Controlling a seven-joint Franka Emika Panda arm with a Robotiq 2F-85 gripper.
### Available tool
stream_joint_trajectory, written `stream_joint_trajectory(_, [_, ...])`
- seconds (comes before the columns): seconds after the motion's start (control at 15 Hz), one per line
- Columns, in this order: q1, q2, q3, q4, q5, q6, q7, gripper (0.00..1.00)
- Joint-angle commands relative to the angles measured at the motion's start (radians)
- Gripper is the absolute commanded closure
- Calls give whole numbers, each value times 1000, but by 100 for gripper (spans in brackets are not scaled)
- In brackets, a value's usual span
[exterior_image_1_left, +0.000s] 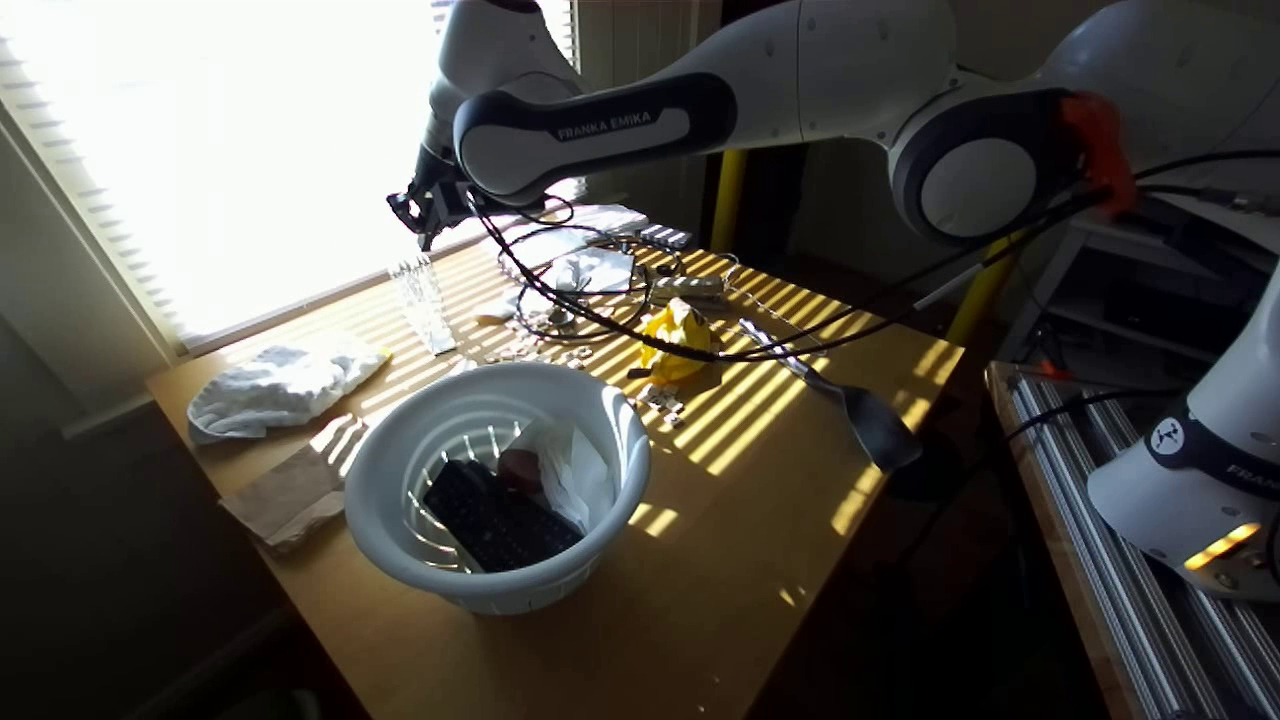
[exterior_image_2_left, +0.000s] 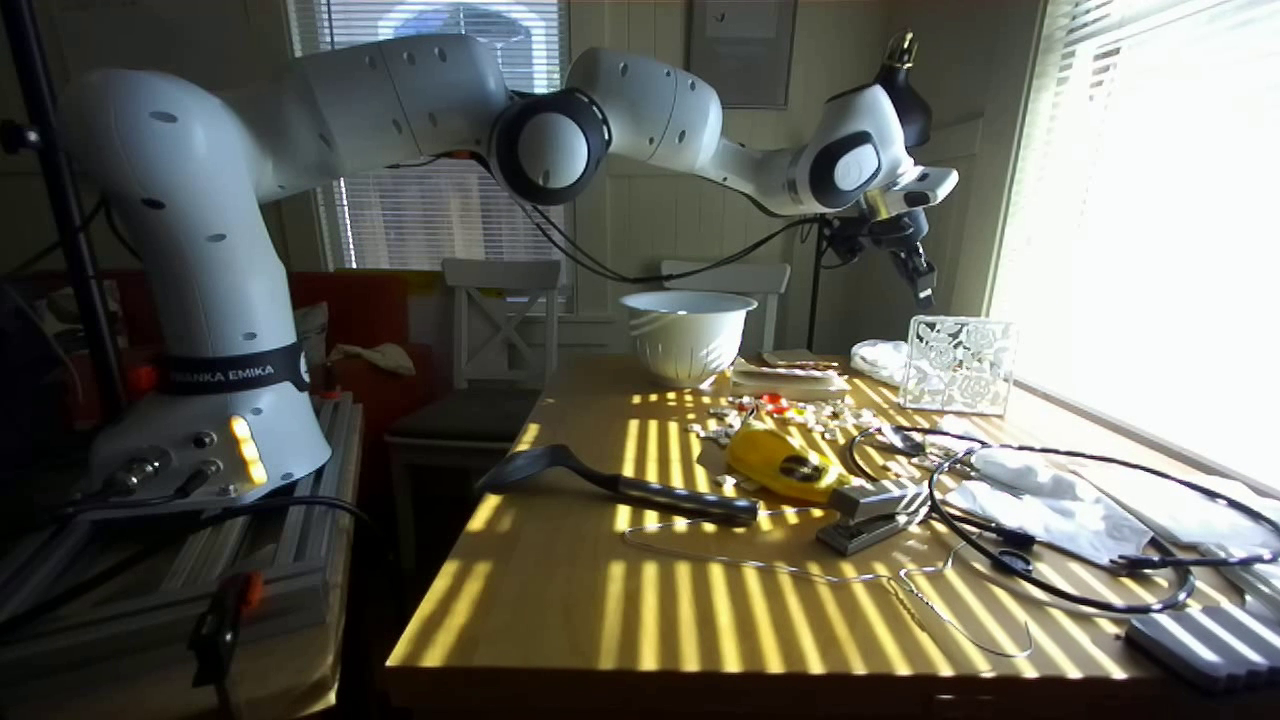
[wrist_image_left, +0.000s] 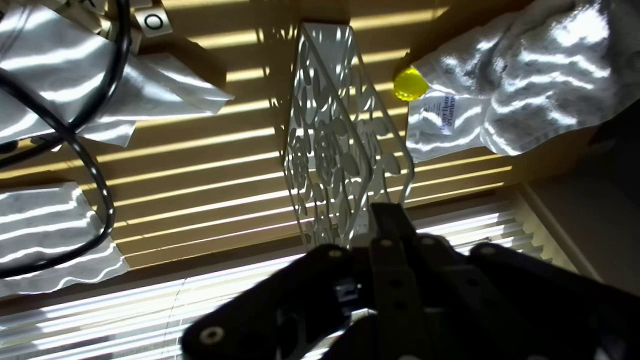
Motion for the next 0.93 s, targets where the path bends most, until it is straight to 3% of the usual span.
stream_joint_trajectory(0.0, [-10, 37, 33, 48, 21, 21, -54, 100])
stream_joint_trajectory(0.87, [-19, 53, 54, 45, 16, 8, -39, 100])
